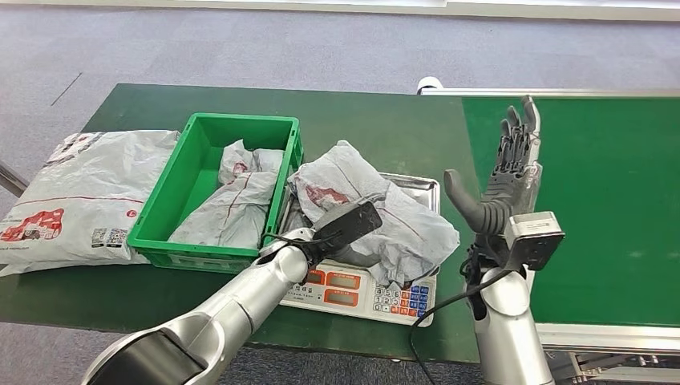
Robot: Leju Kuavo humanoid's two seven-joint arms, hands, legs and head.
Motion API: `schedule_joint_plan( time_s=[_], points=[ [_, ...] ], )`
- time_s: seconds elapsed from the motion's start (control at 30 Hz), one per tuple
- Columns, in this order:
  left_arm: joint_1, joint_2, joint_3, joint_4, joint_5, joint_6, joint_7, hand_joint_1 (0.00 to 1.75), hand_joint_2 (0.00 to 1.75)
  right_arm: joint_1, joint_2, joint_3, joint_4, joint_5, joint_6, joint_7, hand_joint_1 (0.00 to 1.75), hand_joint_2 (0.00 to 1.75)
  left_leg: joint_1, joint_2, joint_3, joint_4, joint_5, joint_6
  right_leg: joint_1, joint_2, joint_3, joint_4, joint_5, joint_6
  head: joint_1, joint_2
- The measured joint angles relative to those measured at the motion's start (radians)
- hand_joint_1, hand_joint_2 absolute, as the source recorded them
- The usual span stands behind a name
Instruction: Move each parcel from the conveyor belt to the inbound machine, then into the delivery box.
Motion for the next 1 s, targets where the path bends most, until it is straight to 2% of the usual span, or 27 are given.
schedule_joint_plan(
  time_s=[0.17, 0.2, 0.23, 0.3, 0.33, 0.37, 1.0],
  points=[
    [-0.003, -0.007, -0.008, 0.018, -0.002, -0.001, -0.002, 0.00, 1.75, -0.001, 0.004, 0.000, 0.012, 0.031, -0.008, 0.004, 0.00, 1.75, 0.000, 0.000, 0.000, 0.000, 0.000, 0.000, 0.000, 0.000, 0.000, 0.000, 0.000, 0.000, 0.000, 0.000],
    [-0.004, -0.008, -0.008, 0.021, -0.002, 0.001, -0.003, 0.07, 1.75, -0.001, 0.004, 0.000, 0.014, 0.036, -0.008, 0.005, 0.00, 1.75, 0.000, 0.000, 0.000, 0.000, 0.000, 0.000, 0.000, 0.000, 0.000, 0.000, 0.000, 0.000, 0.000, 0.000],
    [-0.005, -0.008, -0.008, 0.023, -0.001, 0.002, -0.003, 0.42, 1.75, -0.001, 0.005, 0.000, 0.017, 0.041, -0.008, 0.007, 0.00, 1.75, 0.000, 0.000, 0.000, 0.000, 0.000, 0.000, 0.000, 0.000, 0.000, 0.000, 0.000, 0.000, 0.000, 0.000],
    [-0.007, -0.008, -0.008, 0.026, 0.000, 0.006, -0.005, 1.29, 1.75, -0.001, 0.005, 0.000, 0.022, 0.047, -0.008, 0.009, 0.00, 1.75, 0.000, 0.000, 0.000, 0.000, 0.000, 0.000, 0.000, 0.000, 0.000, 0.000, 0.000, 0.000, 0.000, 0.000],
    [-0.007, -0.008, -0.008, 0.027, 0.001, 0.008, -0.009, 1.66, 1.75, -0.001, 0.005, 0.000, 0.024, 0.050, -0.008, 0.011, 0.00, 1.75, 0.000, 0.000, 0.000, 0.000, 0.000, 0.000, 0.000, 0.000, 0.000, 0.000, 0.000, 0.000, 0.000, 0.000],
    [-0.007, -0.008, -0.008, 0.027, 0.004, 0.011, -0.013, 1.75, 1.75, -0.001, 0.005, 0.000, 0.027, 0.054, -0.008, 0.012, 0.00, 1.75, 0.000, 0.000, 0.000, 0.000, 0.000, 0.000, 0.000, -0.001, 0.000, 0.000, 0.000, 0.000, 0.000, 0.000],
    [-0.016, 0.001, 0.023, 0.004, 0.078, 0.064, -0.149, 1.75, 1.75, -0.017, 0.006, 0.000, 0.043, 0.100, 0.014, 0.048, 0.00, 1.75, 0.000, -0.001, 0.000, 0.000, 0.000, 0.000, 0.000, -0.001, 0.000, 0.000, 0.000, 0.000, 0.000, 0.000]
  ],
)
